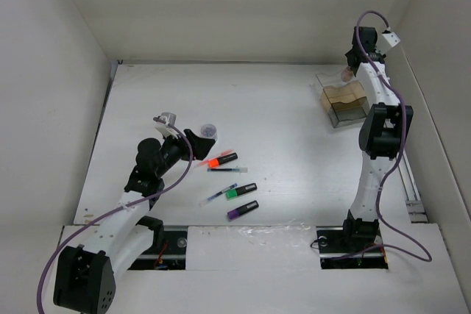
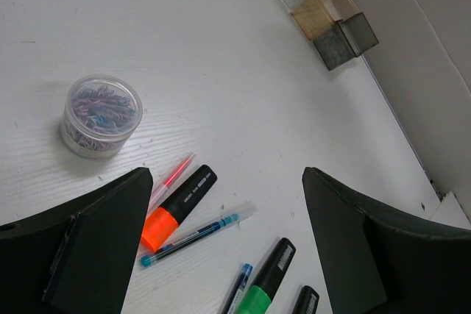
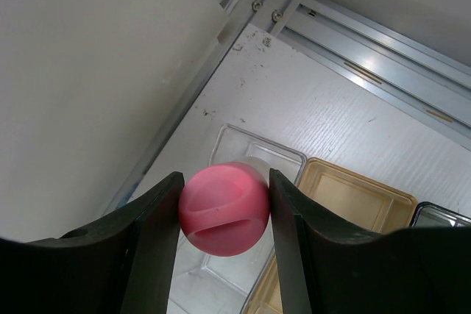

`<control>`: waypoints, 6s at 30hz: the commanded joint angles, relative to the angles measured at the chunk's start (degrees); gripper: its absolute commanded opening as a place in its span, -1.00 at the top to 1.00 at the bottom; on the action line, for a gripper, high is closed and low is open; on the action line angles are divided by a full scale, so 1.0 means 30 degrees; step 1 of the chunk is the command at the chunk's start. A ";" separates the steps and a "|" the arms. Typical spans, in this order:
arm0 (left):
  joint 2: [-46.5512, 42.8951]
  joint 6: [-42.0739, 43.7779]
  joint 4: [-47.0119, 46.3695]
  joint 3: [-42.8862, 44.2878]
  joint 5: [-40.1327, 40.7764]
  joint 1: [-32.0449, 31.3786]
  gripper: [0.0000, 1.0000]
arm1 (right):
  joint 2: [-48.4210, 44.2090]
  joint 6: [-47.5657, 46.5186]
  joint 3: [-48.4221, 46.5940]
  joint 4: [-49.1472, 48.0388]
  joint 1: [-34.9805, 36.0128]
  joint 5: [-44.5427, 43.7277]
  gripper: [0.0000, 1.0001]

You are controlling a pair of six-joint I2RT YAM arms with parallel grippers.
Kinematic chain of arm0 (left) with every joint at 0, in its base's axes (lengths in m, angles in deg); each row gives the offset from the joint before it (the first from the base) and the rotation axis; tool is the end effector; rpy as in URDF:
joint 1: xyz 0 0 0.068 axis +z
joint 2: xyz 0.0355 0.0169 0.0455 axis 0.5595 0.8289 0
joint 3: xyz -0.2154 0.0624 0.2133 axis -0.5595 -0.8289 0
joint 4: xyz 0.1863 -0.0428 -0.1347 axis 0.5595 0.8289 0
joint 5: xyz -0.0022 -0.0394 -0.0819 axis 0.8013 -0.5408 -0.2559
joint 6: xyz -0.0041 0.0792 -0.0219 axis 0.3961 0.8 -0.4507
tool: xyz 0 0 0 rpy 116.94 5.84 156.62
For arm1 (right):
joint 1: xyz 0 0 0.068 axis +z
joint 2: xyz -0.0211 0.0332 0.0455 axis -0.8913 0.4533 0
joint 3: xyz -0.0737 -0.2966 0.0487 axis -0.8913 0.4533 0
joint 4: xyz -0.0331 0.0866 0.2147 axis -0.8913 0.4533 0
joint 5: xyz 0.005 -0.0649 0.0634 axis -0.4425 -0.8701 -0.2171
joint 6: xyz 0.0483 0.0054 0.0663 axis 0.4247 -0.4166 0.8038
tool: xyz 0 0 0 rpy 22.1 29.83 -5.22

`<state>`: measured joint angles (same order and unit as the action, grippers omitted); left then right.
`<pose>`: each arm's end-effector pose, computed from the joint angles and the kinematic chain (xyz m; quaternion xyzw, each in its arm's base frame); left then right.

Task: Sort the stationery into containers
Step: Place the stationery in the storage box, then pick up the stationery from the center of the board, then place the stationery in the storage box.

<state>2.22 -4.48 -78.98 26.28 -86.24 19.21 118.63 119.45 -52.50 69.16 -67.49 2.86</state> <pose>0.1589 -0.0722 0.2803 0.0652 0.7141 -0.3860 0.5803 0.5358 -0.0794 0.3086 0.4489 0.7271 -0.0818 0.5130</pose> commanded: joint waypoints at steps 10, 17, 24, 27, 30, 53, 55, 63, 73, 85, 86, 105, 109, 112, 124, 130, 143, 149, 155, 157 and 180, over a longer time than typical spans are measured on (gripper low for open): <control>-0.0206 0.0321 -0.1032 0.0117 -0.0456 -0.0044 -0.62 | -0.0012 -0.0150 -0.0142 -0.1359 0.0047 -0.0477 0.12; -0.0206 0.0321 -0.1032 0.0117 -0.0456 -0.0044 -0.62 | -0.0011 -0.0150 -0.0142 -0.1359 0.0047 -0.0274 0.12; -0.0380 0.0321 -0.1032 -0.0057 -0.0251 -0.0044 -0.62 | -0.0186 -0.0150 -0.0142 -0.1154 0.0047 0.0343 -0.10; -0.0556 0.0321 -0.1032 -0.0059 -0.0075 -0.0044 -0.62 | -0.0684 0.0025 -0.0142 -0.1154 0.0047 0.0693 -0.19; -0.0761 0.0321 -0.1032 -0.0059 0.0100 -0.0044 -0.64 | -0.0950 0.0025 -0.0142 -0.1154 0.0047 0.0869 -0.22; -0.4861 -0.2547 0.3036 0.0935 0.3025 -0.0044 -0.56 | -1.0820 -0.0854 0.8585 -0.4144 0.5669 0.5819 1.00; -0.5125 -0.2550 0.3594 0.1346 0.3409 -0.0044 -0.53 | -1.1522 -0.1349 0.9577 -0.4142 0.6810 0.6551 1.00; -0.7260 -0.3781 0.7922 0.4358 0.6304 -0.0044 -0.39 | -1.1675 -0.3224 1.2016 -0.4142 1.2990 0.9425 0.06; -0.9229 -0.2699 1.2091 0.7732 0.8772 -0.0044 -0.39 | -0.5914 -0.3782 0.8916 -0.3149 1.8237 0.7202 -0.82; -1.0281 -0.2697 1.2532 0.7353 0.9593 -0.0044 -0.39 | 0.0659 -0.3373 0.2965 -0.0245 1.9530 0.1312 -0.90; -1.0284 -0.2697 1.2532 0.7353 0.9767 -0.0044 -0.39 | 0.1097 -0.3373 0.2499 -0.0042 1.9530 0.1078 -0.90; -0.9290 -0.3751 0.8550 0.3840 0.6431 -0.0044 -0.37 | -0.3084 -0.1501 0.4337 -0.2384 1.3709 0.3209 0.33; -0.8556 -0.3751 0.7320 0.2931 0.5612 -0.0044 -0.37 | -0.3997 -0.0504 0.4166 -0.2941 0.8787 0.6165 0.33; -0.7999 -0.3927 0.6382 0.2375 0.5113 -0.0044 -0.37 | -0.3413 0.0055 0.2996 -0.2736 0.5825 0.7398 0.35; -0.6478 -0.3517 0.5327 0.2021 0.5110 -0.0044 -0.37 | -0.0598 0.0904 -0.0257 -0.1712 0.1190 0.9425 0.40; -0.6065 -0.3517 0.4886 0.1846 0.4905 -0.0044 -0.37 | -0.0596 0.0904 0.1143 -0.1857 0.1190 0.8607 0.43; -0.5890 -0.3517 0.4886 0.1846 0.4905 -0.0044 -0.37 | -0.1008 0.0553 0.3139 -0.2560 0.1014 0.6085 0.45; -0.5890 -0.3517 0.4886 0.1846 0.4905 -0.0044 -0.37 | -0.1360 0.0174 0.3112 -0.2298 0.1190 0.3481 0.45; -0.6065 -0.3517 0.4886 0.1670 0.4905 -0.0044 -0.37 | -0.0921 -0.0209 0.2731 -0.1712 0.1364 0.1900 0.38; -0.6065 -0.3517 0.4886 0.1670 0.4905 -0.0044 -0.37 | -0.0715 -0.0383 0.2729 -0.1536 0.1365 0.1430 0.31; -0.6417 -0.3517 0.5413 0.1846 0.5081 -0.0044 -0.37 | -0.5076 -0.0063 0.5295 -0.1968 0.3266 0.4061 -0.21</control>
<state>-16.43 -15.65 -61.32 31.53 -70.79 19.21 110.95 118.51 -39.82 66.23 -60.56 11.78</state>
